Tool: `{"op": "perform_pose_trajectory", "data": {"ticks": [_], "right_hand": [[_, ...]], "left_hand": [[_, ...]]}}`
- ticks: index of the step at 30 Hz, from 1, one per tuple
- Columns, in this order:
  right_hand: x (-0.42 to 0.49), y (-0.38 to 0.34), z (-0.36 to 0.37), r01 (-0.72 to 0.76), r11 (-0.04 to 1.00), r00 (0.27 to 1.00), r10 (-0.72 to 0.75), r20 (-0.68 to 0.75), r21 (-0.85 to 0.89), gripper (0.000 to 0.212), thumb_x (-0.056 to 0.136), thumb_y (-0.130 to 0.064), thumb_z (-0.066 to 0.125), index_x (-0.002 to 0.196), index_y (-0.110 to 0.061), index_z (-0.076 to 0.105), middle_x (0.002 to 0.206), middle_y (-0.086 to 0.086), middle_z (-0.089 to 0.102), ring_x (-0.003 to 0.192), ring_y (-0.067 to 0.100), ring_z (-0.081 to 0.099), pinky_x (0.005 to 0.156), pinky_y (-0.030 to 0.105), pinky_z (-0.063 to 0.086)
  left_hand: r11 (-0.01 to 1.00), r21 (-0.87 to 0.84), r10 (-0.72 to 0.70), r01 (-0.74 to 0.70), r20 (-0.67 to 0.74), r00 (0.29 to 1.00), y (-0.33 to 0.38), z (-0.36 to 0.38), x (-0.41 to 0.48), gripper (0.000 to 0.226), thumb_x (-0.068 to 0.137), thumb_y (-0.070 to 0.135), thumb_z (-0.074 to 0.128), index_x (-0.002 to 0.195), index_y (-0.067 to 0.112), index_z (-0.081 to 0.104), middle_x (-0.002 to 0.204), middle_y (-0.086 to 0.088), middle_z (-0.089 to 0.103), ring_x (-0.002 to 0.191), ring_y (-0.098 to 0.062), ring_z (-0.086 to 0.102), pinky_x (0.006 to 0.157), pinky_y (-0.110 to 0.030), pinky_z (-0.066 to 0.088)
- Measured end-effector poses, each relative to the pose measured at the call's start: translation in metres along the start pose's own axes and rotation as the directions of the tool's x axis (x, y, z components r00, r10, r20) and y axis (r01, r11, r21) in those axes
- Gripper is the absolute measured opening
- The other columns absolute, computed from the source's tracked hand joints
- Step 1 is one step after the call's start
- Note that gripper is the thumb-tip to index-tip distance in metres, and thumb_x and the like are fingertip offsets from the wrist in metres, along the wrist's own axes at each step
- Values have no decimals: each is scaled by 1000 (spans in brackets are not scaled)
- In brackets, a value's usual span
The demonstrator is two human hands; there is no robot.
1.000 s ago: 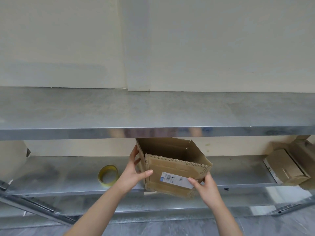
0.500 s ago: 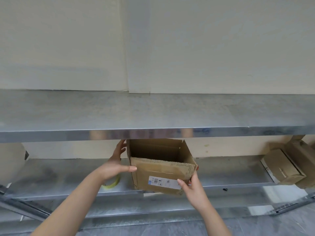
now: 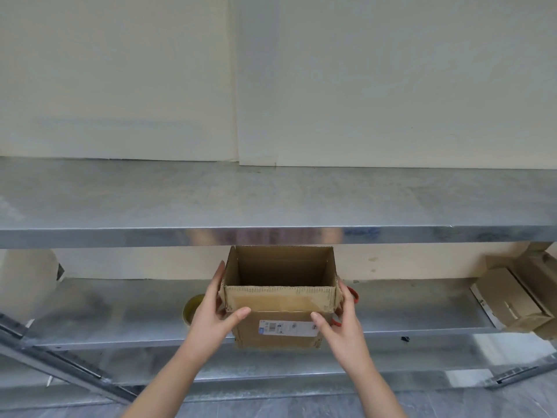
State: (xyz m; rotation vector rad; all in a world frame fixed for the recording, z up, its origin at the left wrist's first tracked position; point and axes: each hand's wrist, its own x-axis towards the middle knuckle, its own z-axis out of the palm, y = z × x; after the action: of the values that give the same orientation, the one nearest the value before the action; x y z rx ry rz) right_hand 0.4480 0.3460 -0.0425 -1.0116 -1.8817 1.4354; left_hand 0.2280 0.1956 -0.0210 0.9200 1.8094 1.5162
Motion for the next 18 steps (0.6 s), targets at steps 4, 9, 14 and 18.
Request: {"op": "perform_pose_trajectory", "data": {"ticks": [4, 9, 14, 18], "right_hand": [[2, -9, -5, 14, 998, 1000, -13, -21, 57, 66, 81, -50, 64, 131, -68, 26, 131, -44, 40, 128, -4, 45, 106, 28, 44], [3, -13, -9, 10, 997, 1000, -9, -16, 71, 63, 82, -47, 67, 131, -65, 30, 138, -30, 44, 128, 1, 47, 105, 34, 47], [3, -13, -13, -13, 995, 1000, 13, 4, 101, 58, 80, -58, 64, 130, -64, 35, 140, -21, 47, 129, 8, 48, 105, 44, 47], [9, -20, -15, -68, 973, 998, 62, 32, 220, 59, 75, -75, 58, 129, -57, 44, 132, -22, 54, 127, 11, 52, 102, 52, 48]], "left_hand": [[1000, 5, -1, 1, 4, 1000, 1, 1, -2, 92, 66, 52, 78, 137, 63, 22, 145, 21, 39, 132, -8, 44, 107, -36, 43], [991, 134, 22, -8, -100, 995, 7, -5, -3, 67, 72, 54, 69, 130, 53, 35, 139, 18, 42, 122, -10, 47, 97, -28, 48], [998, 35, -36, 42, -162, 986, 11, -13, 0, 23, 90, 54, 51, 112, 58, 45, 115, 16, 58, 92, 2, 57, 85, -36, 51], [999, 14, -28, 31, -141, 990, 21, -14, 9, 19, 97, 30, 53, 107, 47, 57, 103, 21, 64, 99, -7, 60, 81, -32, 52]]}}
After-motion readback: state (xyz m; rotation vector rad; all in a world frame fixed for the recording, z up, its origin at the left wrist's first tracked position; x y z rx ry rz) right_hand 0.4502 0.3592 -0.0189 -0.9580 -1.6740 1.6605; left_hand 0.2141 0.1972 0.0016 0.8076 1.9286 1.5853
